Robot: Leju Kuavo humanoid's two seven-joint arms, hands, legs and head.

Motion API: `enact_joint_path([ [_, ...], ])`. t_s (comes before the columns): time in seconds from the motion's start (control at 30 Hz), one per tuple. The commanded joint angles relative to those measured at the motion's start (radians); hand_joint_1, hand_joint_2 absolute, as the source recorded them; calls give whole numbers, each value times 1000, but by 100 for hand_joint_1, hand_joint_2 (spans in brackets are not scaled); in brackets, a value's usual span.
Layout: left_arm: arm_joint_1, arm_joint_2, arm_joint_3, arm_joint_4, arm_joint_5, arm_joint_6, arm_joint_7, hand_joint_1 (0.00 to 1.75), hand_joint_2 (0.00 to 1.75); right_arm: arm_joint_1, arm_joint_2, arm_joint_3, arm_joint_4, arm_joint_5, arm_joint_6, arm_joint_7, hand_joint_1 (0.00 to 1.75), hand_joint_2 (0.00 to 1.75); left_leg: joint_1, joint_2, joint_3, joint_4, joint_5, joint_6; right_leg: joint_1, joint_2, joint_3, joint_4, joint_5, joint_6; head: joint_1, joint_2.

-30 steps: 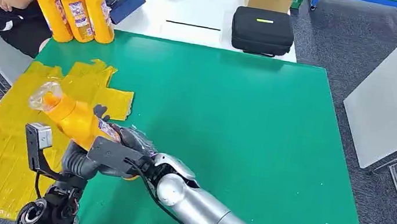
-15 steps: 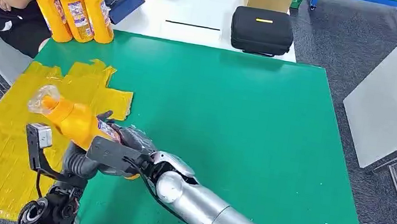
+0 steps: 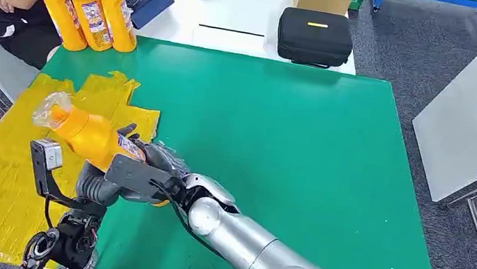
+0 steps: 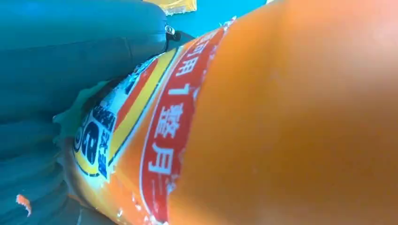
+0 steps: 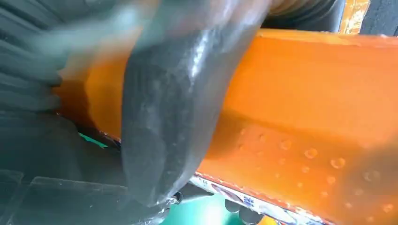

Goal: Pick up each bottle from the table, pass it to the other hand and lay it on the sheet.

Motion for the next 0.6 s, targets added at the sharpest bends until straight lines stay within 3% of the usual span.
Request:
enact_joint_path([
  [0.03, -156, -6, -111, 28, 3, -34, -3, 175, 175, 56, 37, 110, 71, 7, 17, 6, 175, 175, 1, -9, 3, 0, 0, -1, 1, -8, 6, 0, -3, -1, 0, 0],
  [0.17, -156, -6, -111, 28, 3, -34, -3, 175, 175, 56, 37, 110, 71, 7, 17, 6, 171, 175, 1, -8, 3, -1, 0, -1, 1, -7, 5, -1, -2, -1, 0, 0],
  [0.2, -152, -6, -107, 23, 3, -32, -7, 175, 175, 56, 37, 97, 72, 9, -1, 0, 0, 175, 1, -8, 2, -1, 0, -1, 1, -7, 4, -1, -2, -1, 0, 0],
  [0.23, -149, -4, -101, 20, 3, -29, -11, 175, 175, 51, 37, 76, 78, 11, -15, -4, 0, 175, 1, -9, 4, -1, -1, -1, 1, -9, 7, 0, -3, -1, 0, 0],
  [0.27, -147, -2, -99, 18, 3, -29, -11, 175, 175, 46, 35, 65, 81, 12, -12, -11, 0, 0, 1, -8, 3, 0, 0, -1, 1, -7, 5, 0, -2, -1, 0, 0],
  [0.37, -116, 7, -53, -12, -39, 24, -41, 175, 175, 45, -9, -33, 27, 11, -50, -46, 0, 0, 1, -7, 2, 0, 0, -1, 1, -7, 4, -1, -2, -1, 0, 0],
  [0.47, -49, 17, 43, -74, -136, 85, -51, 175, 175, 126, -116, -197, -185, 66, -62, -41, 0, 0, 1, -6, 2, -1, 0, -1, 2, -6, 4, -2, -1, -1, 0, 0],
  [0.6, 22, 12, 173, -125, -237, 98, -28, 175, 175, 234, -192, -384, -401, 147, -47, -9, 0, 0, 1, -6, 4, -1, -1, -1, 1, -6, 7, -2, -2, -1, 0, 0],
])
